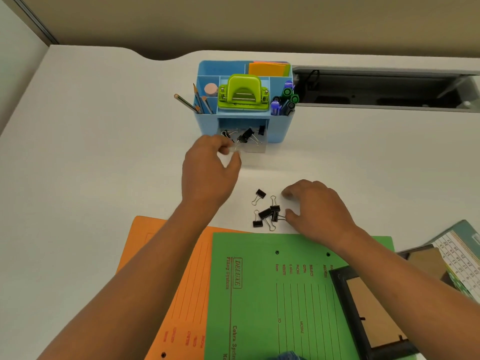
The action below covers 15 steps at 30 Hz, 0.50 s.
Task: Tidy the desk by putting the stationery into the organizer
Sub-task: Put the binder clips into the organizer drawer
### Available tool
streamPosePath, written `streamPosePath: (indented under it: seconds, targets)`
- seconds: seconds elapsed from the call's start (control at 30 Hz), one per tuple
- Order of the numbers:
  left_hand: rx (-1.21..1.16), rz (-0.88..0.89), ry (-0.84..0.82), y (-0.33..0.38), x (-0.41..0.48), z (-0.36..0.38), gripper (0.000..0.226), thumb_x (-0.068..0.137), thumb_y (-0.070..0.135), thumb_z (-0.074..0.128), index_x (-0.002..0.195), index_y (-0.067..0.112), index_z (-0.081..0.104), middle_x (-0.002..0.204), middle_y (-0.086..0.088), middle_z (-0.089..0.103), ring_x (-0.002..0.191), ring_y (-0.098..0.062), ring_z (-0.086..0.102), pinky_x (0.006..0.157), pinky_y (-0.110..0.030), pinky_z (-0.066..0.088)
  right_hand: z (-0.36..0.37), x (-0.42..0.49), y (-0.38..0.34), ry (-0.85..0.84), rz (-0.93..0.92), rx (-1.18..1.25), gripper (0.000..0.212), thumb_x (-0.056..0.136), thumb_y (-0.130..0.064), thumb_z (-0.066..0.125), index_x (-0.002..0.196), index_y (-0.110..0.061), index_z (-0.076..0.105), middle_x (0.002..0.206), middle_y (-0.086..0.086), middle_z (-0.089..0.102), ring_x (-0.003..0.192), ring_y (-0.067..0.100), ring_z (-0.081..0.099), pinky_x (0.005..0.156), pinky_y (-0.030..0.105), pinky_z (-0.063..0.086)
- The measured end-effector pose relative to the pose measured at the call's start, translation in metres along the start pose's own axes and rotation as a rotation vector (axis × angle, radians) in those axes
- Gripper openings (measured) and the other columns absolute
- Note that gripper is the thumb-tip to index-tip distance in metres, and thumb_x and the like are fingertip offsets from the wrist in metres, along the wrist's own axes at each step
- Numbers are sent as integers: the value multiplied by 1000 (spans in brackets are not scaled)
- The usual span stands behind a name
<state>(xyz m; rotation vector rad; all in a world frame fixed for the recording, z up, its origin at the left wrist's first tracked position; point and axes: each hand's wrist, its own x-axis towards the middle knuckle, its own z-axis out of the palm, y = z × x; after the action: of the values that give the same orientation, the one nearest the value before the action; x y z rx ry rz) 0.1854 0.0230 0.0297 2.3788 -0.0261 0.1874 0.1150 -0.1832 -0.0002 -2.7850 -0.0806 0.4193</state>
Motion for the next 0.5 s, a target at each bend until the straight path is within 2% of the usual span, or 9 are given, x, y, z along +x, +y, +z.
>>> streamPosePath:
  seconds: [0.17,0.27,0.37,0.5]
  targets:
    - [78,32,-313,-14,-41,8,20,84,31,70,103,29,67,92,15,59,71,-5,51,74,-28,49,1,-3,-7,25,-20,77,37,83,-35,66,119,-30,61,114,-10,62,102,14,55,90,36,46]
    - [137,-8,-457,-13,-59,12,26,83,32,70,109,31,66,99,14,58,87,-8,56,79,-28,48,0,-4,-11,31,-34,84,37,80,-35,68,117,-31,62,111,-10,62,97,13,56,87,35,46]
    - [177,-41,-511,-11,-70,15,31,82,38,69,112,32,65,104,14,60,98,-8,57,82,-28,49,0,-5,-14,36,-42,74,34,81,-35,68,114,-32,62,110,-10,61,95,13,56,85,35,47]
    - [257,-74,-525,-8,-76,24,35,79,50,69,108,30,63,103,11,60,94,-12,59,79,-32,51,0,-6,-15,60,-35,122,30,83,-31,65,114,-29,64,110,-8,62,94,13,57,84,33,48]
